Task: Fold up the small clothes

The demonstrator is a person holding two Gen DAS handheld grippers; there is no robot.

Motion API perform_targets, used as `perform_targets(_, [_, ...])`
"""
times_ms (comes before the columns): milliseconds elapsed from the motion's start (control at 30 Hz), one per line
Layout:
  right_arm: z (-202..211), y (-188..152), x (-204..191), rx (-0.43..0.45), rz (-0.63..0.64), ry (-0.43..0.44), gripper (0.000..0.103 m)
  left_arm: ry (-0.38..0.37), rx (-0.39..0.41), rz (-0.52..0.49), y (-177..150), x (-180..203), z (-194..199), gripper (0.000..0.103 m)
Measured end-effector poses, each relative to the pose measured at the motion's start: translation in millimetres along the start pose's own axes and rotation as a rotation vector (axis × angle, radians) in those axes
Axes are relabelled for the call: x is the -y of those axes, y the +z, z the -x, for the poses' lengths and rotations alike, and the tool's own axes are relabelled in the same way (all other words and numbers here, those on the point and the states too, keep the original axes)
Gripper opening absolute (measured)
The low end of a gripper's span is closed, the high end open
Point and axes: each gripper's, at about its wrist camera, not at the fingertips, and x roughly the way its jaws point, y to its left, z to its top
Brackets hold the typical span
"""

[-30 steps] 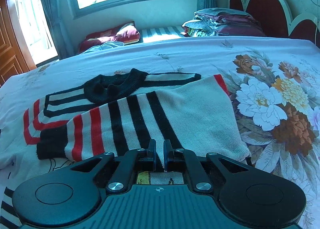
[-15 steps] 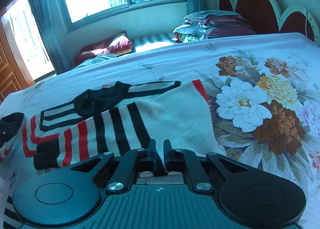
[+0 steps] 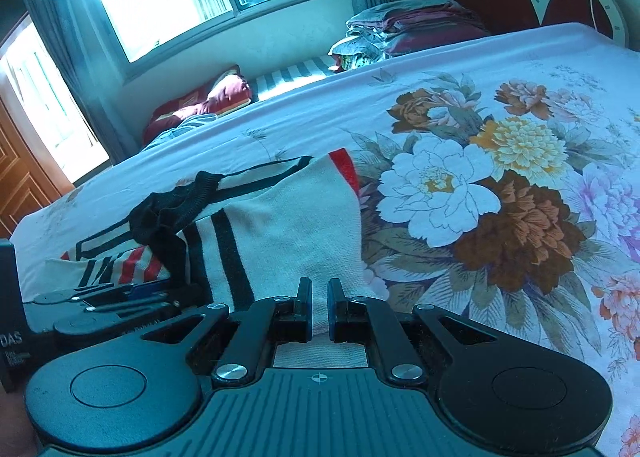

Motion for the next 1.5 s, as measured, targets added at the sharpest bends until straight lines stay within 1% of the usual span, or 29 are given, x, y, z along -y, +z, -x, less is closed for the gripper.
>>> perform_targets(33, [1, 1, 4, 0.0, -0.015, 0.001, 0.013, -0.039, 0.007, -0.023, -1, 9, 0, 0.068])
perform_targets(67, [2, 2, 8, 0.005, -0.031, 0.007, 0.043, -0.085, 0.017, -0.041, -3, 15, 1, 0.074])
perform_targets(100, [3, 2, 10, 0.017, -0.041, 0.009, 0.07, -0.102, 0.032, -0.055, -5, 18, 2, 0.075])
perform_targets(133, [5, 4, 11, 0.035, -0.042, 0.017, 0.072, -0.099, 0.047, -0.064, -6, 20, 6, 0.066])
perform_targets(167, [6, 6, 9, 0.045, -0.033, 0.033, 0.072, -0.097, 0.057, -0.058, -7, 16, 12, 0.059])
perform_targets(200, [5, 7, 8, 0.046, -0.026, 0.046, 0.071, -0.093, 0.062, -0.039, -9, 9, 17, 0.045])
perform_targets(233, [2, 9, 5, 0.042, -0.02, 0.067, 0.071, -0.074, 0.067, -0.01, -10, -1, 25, 0.044])
perform_targets(300, [-6, 12, -2, 0.037, -0.012, 0.108, 0.054, 0.0, 0.106, 0.039, -17, -26, 47, 0.044])
perform_targets(400, [-26, 14, -16, 0.001, -0.001, 0.157, 0.045, 0.138, 0.145, 0.088, -39, -68, 87, 0.044])
perform_targets(467, [-40, 12, -26, -0.017, 0.021, 0.172, 0.045, 0.197, 0.127, 0.129, -61, -99, 113, 0.041])
perform_targets(500, [-46, 12, -30, -0.024, 0.026, 0.173, 0.045, 0.223, 0.109, 0.147, -72, -112, 124, 0.035])
perform_targets(533, [-52, 11, -32, -0.033, 0.024, 0.176, 0.045, 0.266, 0.082, 0.16, -84, -124, 134, 0.025])
perform_targets(567, [-60, 10, -33, -0.045, 0.016, 0.182, 0.045, 0.308, 0.057, 0.171, -94, -134, 141, 0.021])
perform_targets(633, [-72, 10, -37, -0.072, 0.013, 0.183, 0.045, 0.379, 0.015, 0.199, -108, -150, 147, 0.021])
perform_targets(667, [-78, 10, -39, -0.085, 0.013, 0.185, 0.045, 0.393, -0.004, 0.216, -113, -158, 146, 0.021])
perform_targets(733, [-86, 8, -43, -0.108, 0.015, 0.195, 0.045, 0.41, -0.013, 0.213, -114, -167, 141, 0.03])
perform_targets(833, [-94, 7, -53, -0.124, 0.044, 0.2, 0.045, 0.425, 0.022, 0.201, -106, -178, 131, 0.03])
perform_targets(900, [-98, 6, -61, -0.13, 0.079, 0.19, 0.045, 0.411, 0.026, 0.202, -100, -185, 126, 0.03])
perform_targets(933, [-100, 6, -64, -0.131, 0.095, 0.19, 0.045, 0.402, 0.022, 0.197, -99, -187, 122, 0.027])
perform_targets(967, [-102, 6, -68, -0.135, 0.113, 0.189, 0.033, 0.386, 0.026, 0.205, -100, -190, 122, 0.027])
perform_targets(1000, [-103, 6, -71, -0.144, 0.129, 0.195, 0.01, 0.375, 0.029, 0.209, -101, -192, 123, 0.024])
perform_targets(1033, [-103, 6, -72, -0.148, 0.133, 0.207, 0.01, 0.369, 0.028, 0.206, -104, -192, 124, 0.022])
perform_targets(1100, [-94, 8, -75, -0.123, 0.142, 0.215, 0.008, 0.359, 0.025, 0.204, -107, -192, 125, 0.02])
perform_targets(1167, [-73, 8, -79, -0.078, 0.163, 0.222, 0.008, 0.348, 0.02, 0.212, -106, -194, 126, 0.02])
perform_targets(1233, [-58, 2, -83, -0.057, 0.201, 0.199, 0.008, 0.343, 0.012, 0.211, -105, -195, 123, 0.019])
perform_targets(1333, [-70, -15, -80, -0.108, 0.235, 0.144, 0.008, 0.346, 0.003, 0.192, -106, -193, 120, 0.019])
perform_targets(1367, [-77, -20, -76, -0.124, 0.216, 0.137, 0.008, 0.345, 0.001, 0.192, -106, -193, 120, 0.02])
perform_targets(1433, [-80, -21, -69, -0.118, 0.152, 0.148, 0.008, 0.342, -0.004, 0.191, -106, -194, 120, 0.02])
perform_targets(1500, [-78, -21, -71, -0.113, 0.155, 0.139, 0.008, 0.34, -0.004, 0.188, -106, -194, 120, 0.02])
